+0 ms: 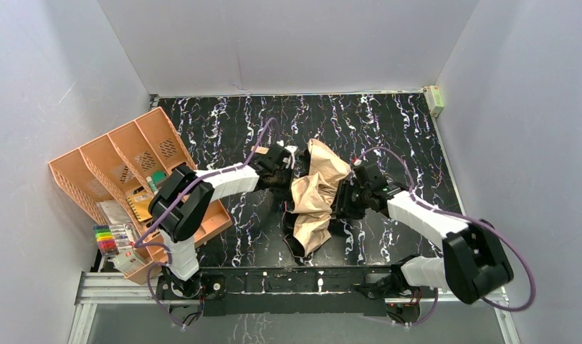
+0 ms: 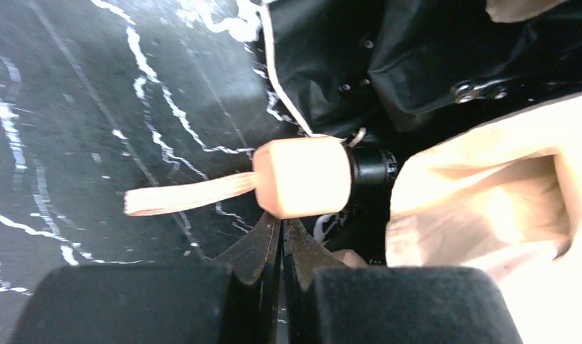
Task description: Put away the umbrella
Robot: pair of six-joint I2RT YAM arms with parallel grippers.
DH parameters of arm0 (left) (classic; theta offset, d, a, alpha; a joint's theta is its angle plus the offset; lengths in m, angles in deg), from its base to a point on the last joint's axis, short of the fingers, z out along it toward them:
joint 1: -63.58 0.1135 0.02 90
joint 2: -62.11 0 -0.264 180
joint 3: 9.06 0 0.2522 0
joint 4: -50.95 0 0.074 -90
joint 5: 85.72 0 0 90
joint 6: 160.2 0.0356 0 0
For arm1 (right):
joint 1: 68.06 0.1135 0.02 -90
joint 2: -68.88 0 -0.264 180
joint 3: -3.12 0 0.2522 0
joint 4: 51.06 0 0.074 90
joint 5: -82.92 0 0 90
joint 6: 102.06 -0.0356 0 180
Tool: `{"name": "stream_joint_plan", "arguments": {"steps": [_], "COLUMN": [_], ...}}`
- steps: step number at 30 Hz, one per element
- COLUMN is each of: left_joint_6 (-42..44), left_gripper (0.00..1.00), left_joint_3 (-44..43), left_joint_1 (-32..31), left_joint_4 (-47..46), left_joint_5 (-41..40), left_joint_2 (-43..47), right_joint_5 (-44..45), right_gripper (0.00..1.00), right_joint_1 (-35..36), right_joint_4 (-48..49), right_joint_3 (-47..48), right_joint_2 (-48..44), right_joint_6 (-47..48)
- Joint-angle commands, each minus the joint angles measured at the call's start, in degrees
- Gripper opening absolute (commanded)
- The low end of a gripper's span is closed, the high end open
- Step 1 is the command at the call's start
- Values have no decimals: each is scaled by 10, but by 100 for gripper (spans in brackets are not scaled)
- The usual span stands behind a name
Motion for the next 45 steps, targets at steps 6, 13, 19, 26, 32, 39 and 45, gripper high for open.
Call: {"name": "stream_joint_plan", "arguments": {"steps": [6,13,19,26,32,39,45], "left_joint_6": [18,-55,-74,-182,-286,-297,-261], "left_gripper": [9,73,97,98,95,88,71], "left_joint_3": [36,113,112,168,237,202,175], "left_joint_1": [52,89,104,-102,-284,-390,-390], "left_joint_4": [59,67,71,96,76,61,36], "left_joint_5": [-60,-60,28,-114,-224,-310,-321], "left_joint_2": [134,304,380,487,495,360,317], "right_joint_5": [223,40,84,187,214,209,210], "right_gripper": [71,81,82,81,80,80,79], "right_joint_1": [0,4,83,96,95,95,95], "right_joint_4": [-114,-100,-97,-100,-82,-76,-77], "right_joint_3": [55,58,66,51,36,21,13], "right_joint_2": [-189,-262,-261,-250,-267,-285,-307], "right_joint_6": [45,83,6,-76,-89,-98,-102]}}
